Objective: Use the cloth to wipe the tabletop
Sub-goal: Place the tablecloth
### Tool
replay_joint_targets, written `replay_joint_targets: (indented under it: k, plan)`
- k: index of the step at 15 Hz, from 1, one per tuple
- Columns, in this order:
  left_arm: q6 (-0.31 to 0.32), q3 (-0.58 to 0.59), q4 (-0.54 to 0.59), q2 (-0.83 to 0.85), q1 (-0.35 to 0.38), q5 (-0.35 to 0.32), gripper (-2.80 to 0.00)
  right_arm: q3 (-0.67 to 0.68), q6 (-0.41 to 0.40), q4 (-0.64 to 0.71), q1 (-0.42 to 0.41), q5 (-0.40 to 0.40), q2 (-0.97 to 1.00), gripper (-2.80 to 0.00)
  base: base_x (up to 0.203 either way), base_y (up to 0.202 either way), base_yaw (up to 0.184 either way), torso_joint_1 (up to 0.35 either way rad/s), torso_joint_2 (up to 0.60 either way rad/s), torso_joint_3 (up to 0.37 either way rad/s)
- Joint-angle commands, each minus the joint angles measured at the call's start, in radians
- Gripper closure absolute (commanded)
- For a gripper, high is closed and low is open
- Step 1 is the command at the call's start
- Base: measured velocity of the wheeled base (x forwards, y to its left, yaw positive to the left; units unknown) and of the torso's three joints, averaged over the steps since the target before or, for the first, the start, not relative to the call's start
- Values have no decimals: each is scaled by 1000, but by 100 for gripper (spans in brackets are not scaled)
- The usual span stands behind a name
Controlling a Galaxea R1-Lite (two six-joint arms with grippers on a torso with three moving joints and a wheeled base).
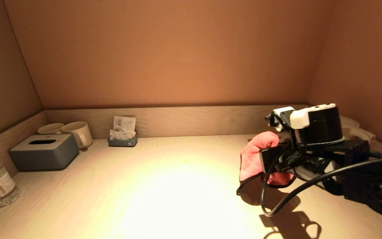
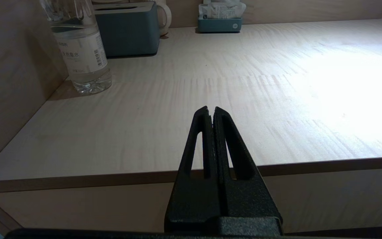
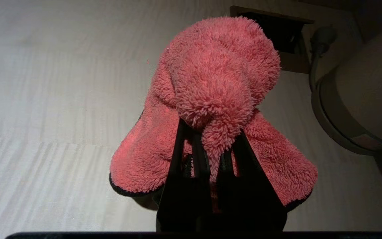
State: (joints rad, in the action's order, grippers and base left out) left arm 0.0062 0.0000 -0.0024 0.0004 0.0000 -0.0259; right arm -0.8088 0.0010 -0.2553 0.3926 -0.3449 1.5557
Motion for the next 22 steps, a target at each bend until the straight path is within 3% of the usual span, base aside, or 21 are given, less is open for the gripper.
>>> replay_joint_targets:
  k: [1, 10, 16, 18, 22]
  plan:
    - [0, 0, -1, 1, 0, 0, 0, 4, -2, -2, -38, 1, -43, 0, 0, 0, 0, 0, 0, 0]
    - [0, 0, -1, 1, -2, 0, 0, 67, -13, -5, -402, 104, -119, 0, 0, 0, 0, 0, 0, 0]
    - [0, 0, -1, 1, -2, 0, 0, 59, -55, -38, -652, 255, -64, 0, 0, 0, 0, 0, 0, 0]
    - [0, 0, -1, 1, -1, 0, 0, 82, -62, -81, -717, 301, -33, 0, 0, 0, 0, 0, 0, 0]
    - [0, 0, -1, 1, 0, 0, 0, 114, -78, -94, -739, 337, -16, 0, 0, 0, 0, 0, 0, 0]
